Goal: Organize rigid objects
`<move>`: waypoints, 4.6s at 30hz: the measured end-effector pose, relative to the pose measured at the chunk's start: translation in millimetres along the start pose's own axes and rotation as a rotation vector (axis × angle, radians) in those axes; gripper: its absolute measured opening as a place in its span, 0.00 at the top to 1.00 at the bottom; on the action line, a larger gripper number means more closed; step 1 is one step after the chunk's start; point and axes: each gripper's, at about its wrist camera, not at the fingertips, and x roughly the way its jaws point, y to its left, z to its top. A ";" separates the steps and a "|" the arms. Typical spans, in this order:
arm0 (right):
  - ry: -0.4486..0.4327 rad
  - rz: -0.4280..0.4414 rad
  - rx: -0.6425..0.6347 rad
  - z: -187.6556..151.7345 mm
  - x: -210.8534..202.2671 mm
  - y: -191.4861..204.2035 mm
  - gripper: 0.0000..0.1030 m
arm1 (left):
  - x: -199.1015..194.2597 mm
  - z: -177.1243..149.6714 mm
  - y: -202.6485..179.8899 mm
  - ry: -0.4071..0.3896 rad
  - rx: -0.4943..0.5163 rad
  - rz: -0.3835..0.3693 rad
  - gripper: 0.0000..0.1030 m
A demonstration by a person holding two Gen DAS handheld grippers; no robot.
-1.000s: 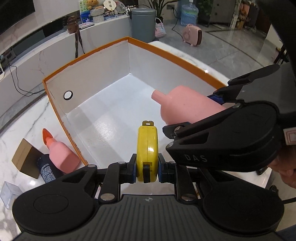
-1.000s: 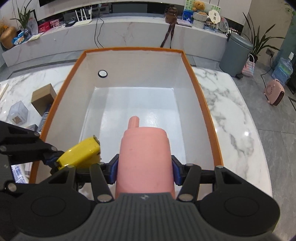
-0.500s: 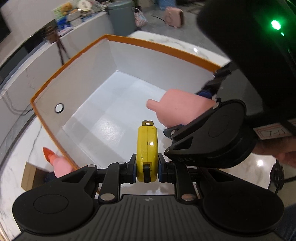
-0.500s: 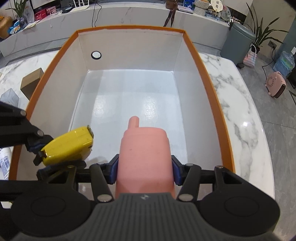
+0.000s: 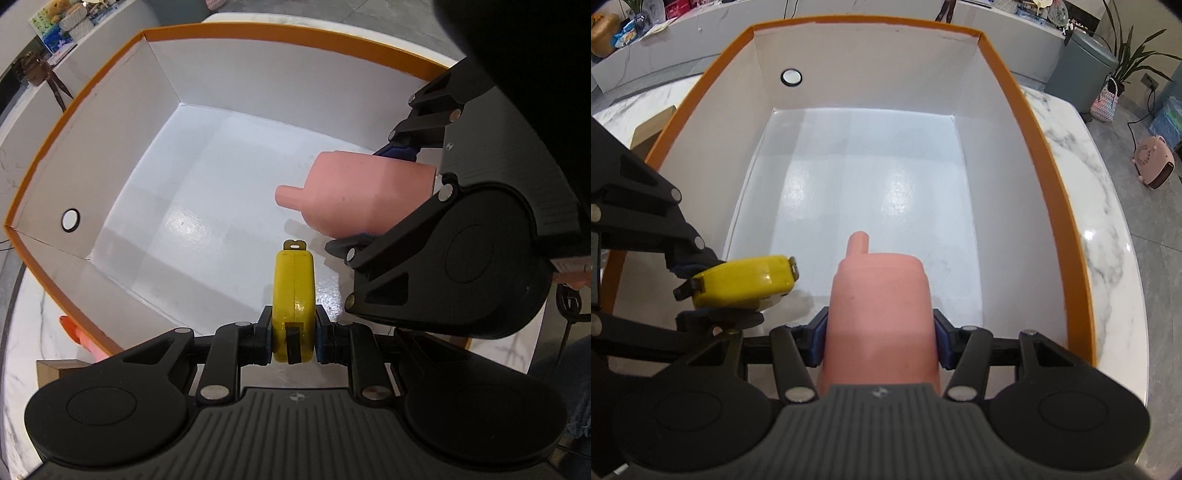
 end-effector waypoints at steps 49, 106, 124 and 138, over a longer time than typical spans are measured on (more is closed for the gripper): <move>-0.127 -0.074 -0.013 10.7 -70.9 16.3 0.36 | -77.4 -17.3 -13.1 -0.116 0.003 0.092 0.45; -0.232 0.073 -0.502 -43.9 -74.2 225.8 0.34 | -71.1 -303.4 62.1 -0.366 -0.284 0.097 0.36; -0.266 0.225 -0.533 -59.1 -33.2 249.2 0.33 | -42.6 -309.4 65.3 -0.322 0.002 0.139 0.24; -0.288 0.261 -0.569 -62.4 -11.1 255.2 0.35 | -31.5 -308.8 79.7 -0.369 -0.155 0.002 0.13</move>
